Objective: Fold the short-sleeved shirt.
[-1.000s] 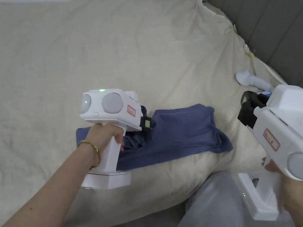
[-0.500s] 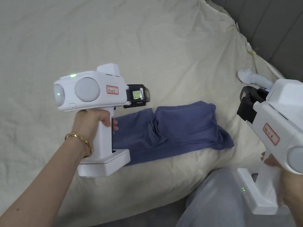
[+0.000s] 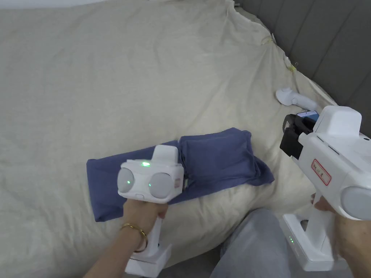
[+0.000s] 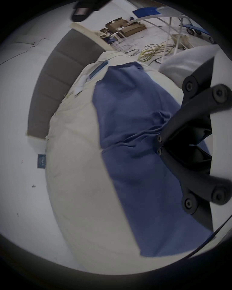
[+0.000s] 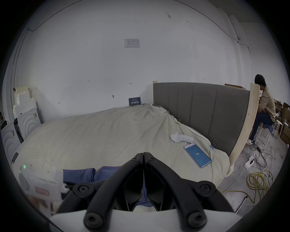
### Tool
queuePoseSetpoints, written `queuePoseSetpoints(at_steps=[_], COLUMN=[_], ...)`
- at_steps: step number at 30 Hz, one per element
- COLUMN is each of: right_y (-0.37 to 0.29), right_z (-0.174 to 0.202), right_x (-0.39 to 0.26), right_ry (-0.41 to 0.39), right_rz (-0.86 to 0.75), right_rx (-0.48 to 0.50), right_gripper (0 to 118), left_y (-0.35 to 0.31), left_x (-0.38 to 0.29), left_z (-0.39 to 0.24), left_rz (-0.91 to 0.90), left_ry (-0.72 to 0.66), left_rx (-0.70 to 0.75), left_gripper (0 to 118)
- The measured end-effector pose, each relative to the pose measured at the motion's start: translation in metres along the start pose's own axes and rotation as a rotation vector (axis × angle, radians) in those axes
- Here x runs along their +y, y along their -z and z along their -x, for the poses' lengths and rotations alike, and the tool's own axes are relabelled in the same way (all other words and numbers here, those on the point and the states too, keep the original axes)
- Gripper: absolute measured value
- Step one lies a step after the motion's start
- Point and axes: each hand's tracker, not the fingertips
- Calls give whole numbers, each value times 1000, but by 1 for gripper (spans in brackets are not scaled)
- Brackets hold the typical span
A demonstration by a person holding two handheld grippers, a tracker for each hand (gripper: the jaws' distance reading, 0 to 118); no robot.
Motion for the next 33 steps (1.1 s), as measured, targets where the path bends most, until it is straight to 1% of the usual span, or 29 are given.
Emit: queuePoseSetpoints(at_steps=[1, 3, 4, 6, 7, 9, 10, 12, 14, 16, 19, 20, 21, 22, 23, 24, 25, 26, 27, 28, 29, 33], right_y=[-1, -2, -2, -2, -1, -1, 0, 1, 2, 1, 0, 0, 0, 1, 2, 4, 5, 7, 8, 9, 10, 14], right_z=[-1, -3, -3, -3, -2, -1, 0, 3, 5, 7, 10, 11, 11, 12, 13, 13, 14, 14, 14, 16, 17, 21], right_x=[-1, -2, -2, -4, -4, -5, -6, -5, -4, 0, 6, 7, 8, 9, 9, 10, 10, 10, 10, 10, 11, 11], right_ry=[-2, -4, -3, -6, -7, -2, -1, -1, 12, 24, 2, -4, -6, -8, -11, -15, -16, -13, -8, -6, -6, -5], right_rz=[0, 3, 5, 8, 10, 13, 14, 16, 16, 5, -10, -11, -12, -14, -14, -14, -15, -14, -12, -11, -10, -4], right_rx=[-3, -8, -7, -6, -4, 3, 6, 11, 15, 24, 35, 38, 40, 40, 40, 39, 40, 43, 47, 50, 52, 62], right_gripper=[0, 0, 0, 0, 0, 0, 0, 0, 0, 0, 0, 0, 0, 0, 0, 0, 0, 0, 0, 0, 0, 0], left_y=[3, 2, 2, -1, -3, -9, -12, -24, -45, -66, -95, -102, -108, -113, -116, -119, -121, -124, -126, -127, -127, -113], left_x=[-5, -12, -14, -19, -20, -21, -19, -11, 0, 15, 37, 42, 47, 52, 53, 52, 49, 46, 40, 34, 27, 0], left_z=[-9, -28, -34, -40, -41, -41, -40, -36, -29, -13, 27, 43, 62, 83, 101, 120, 134, 146, 158, 170, 178, 214], left_rz=[4, -47, -56, -40, -39, -25, -7, 2, -86, -175, -281, -306, -322, -313, -302, -278, -261, -247, -238, -240, -237, -95], left_ry=[34, 151, 199, 255, 255, 261, 246, 168, 89, 32, -67, -114, -182, -260, -307, -341, -356, -368, -379, -378, -397, -560], left_rx=[7, 87, 104, 64, 54, -14, -43, -197, -264, -256, -212, -195, -195, -199, -217, -233, -219, -199, -183, -186, -191, -233], left_gripper=[0, 0, 0, 0, 0, 0, 0, 0, 0, 0, 0, 6, 24, 47, 73, 80, 80, 100, 114, 118, 118, 118])
